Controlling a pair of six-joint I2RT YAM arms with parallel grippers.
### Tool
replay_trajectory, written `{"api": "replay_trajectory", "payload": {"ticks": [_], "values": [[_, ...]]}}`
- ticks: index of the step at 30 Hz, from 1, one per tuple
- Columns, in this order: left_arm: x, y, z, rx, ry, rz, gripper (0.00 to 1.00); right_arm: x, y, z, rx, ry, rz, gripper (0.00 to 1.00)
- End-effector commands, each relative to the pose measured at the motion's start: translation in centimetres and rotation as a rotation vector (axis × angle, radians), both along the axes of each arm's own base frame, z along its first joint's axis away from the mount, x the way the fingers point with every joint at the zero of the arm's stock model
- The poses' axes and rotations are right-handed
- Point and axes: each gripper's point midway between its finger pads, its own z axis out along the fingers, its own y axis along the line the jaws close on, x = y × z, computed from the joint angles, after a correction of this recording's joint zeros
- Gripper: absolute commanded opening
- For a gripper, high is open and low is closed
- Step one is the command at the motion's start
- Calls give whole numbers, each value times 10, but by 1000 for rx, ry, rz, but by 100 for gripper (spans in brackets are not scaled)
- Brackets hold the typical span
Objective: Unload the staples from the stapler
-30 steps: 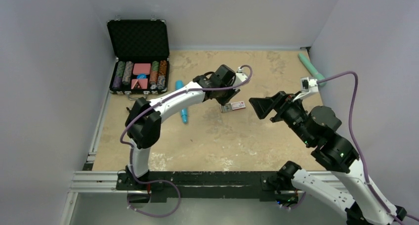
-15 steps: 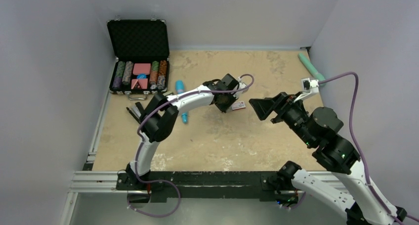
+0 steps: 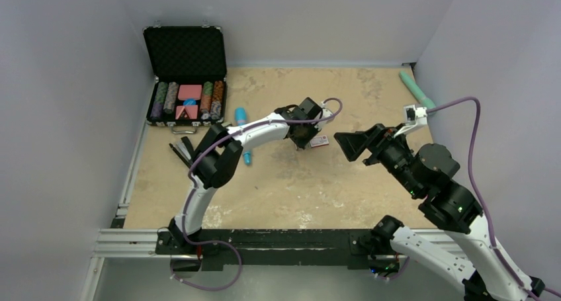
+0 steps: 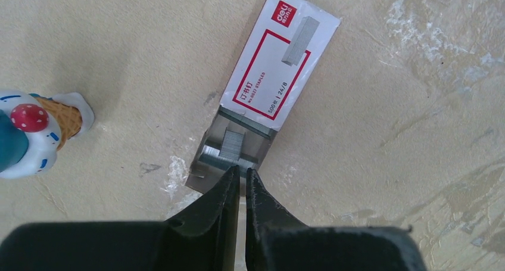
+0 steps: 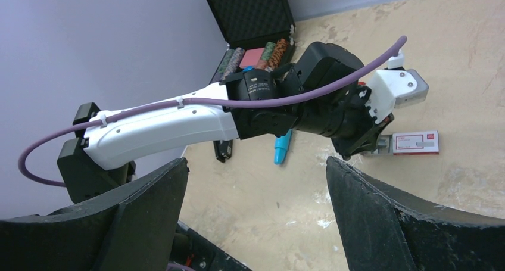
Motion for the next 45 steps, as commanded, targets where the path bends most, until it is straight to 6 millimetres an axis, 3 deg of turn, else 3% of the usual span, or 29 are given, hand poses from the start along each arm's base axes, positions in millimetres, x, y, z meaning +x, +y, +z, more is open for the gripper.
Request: {"api": "replay_trajectory", "payload": {"ticks": [1, 6, 29, 38, 42, 45], "values": [[17, 1, 11, 18, -60, 14, 13, -1, -2, 12, 18, -25, -8, 90], [18, 5, 9, 42, -66, 13, 12, -1, -4, 17, 14, -35, -12, 90], [27, -14, 11, 9, -51, -8, 12, -2, -10, 11, 7, -31, -29, 91], [22, -7, 1, 59, -24, -21, 12, -3, -11, 13, 10, -37, -30, 91], [20, -2, 16, 52, -37, -5, 9, -3, -9, 12, 12, -36, -23, 91], [18, 1, 45, 5, -74, 15, 11, -1, -7, 14, 9, -41, -26, 91]]}}
